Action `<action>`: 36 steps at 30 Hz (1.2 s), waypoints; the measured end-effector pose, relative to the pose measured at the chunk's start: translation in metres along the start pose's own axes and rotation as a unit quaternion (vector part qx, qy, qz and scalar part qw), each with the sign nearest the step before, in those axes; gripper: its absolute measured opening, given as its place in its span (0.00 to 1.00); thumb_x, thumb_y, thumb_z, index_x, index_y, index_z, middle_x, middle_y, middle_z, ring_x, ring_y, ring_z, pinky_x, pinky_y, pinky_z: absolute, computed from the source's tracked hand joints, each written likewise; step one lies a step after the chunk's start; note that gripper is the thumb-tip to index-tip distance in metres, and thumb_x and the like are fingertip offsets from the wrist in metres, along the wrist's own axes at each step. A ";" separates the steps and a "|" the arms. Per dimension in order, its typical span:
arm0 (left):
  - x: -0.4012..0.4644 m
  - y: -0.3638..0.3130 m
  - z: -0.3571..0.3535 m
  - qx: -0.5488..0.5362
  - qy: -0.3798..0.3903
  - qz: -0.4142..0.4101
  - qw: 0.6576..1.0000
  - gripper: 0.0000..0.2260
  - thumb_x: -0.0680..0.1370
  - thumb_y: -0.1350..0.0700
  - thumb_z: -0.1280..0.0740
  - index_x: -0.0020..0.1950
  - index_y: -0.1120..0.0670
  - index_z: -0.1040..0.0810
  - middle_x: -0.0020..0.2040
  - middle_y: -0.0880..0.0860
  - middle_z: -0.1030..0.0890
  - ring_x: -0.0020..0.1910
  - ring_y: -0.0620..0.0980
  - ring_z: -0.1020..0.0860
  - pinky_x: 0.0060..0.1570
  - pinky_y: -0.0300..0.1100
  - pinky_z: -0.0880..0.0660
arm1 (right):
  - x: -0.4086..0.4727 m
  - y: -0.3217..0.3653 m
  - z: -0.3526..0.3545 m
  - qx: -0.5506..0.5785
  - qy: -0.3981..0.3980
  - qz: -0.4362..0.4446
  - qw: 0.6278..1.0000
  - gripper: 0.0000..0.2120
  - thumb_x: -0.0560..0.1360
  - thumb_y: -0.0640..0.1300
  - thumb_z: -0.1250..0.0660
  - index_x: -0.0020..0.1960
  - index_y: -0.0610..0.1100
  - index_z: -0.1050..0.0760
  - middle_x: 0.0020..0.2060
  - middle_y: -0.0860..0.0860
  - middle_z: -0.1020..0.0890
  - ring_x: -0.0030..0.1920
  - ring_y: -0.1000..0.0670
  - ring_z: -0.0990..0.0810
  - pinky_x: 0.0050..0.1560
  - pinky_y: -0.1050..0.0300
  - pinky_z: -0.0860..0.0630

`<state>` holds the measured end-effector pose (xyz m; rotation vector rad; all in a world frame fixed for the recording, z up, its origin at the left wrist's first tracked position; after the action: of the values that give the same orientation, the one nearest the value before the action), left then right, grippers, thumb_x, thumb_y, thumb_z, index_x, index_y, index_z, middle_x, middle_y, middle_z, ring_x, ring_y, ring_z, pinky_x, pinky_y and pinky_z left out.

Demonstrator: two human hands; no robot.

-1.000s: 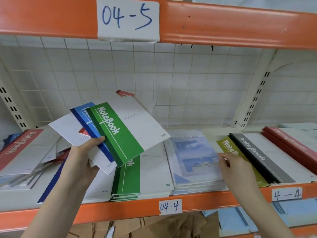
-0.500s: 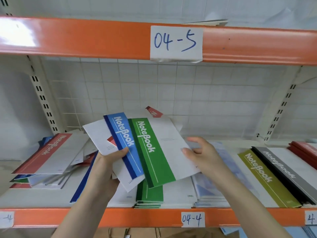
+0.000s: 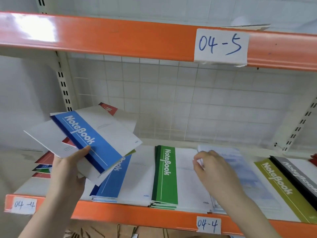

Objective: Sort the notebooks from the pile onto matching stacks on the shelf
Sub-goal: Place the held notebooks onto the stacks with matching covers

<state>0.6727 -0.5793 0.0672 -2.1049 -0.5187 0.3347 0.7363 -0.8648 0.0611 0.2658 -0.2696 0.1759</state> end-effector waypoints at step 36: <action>0.017 -0.021 0.088 0.046 -0.189 -0.228 0.954 0.13 0.78 0.66 0.37 0.55 0.49 0.25 0.49 0.49 0.18 0.44 0.46 0.19 0.45 0.40 0.21 | 0.033 0.075 -0.045 0.443 0.036 -0.089 0.891 0.10 0.80 0.40 0.41 0.60 0.43 0.29 0.46 0.48 0.18 0.44 0.49 0.19 0.37 0.57 0.25</action>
<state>0.6455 -0.4974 0.0358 -1.7673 -1.1661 0.4831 0.7633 -0.7766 0.0468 1.1891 -0.0714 0.1155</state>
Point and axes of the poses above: each hand's wrist, its own x-axis towards the middle knuckle, its own z-axis out of the back of the hand, y = z × x, the point moved 2 cm from there along x, towards the middle knuckle
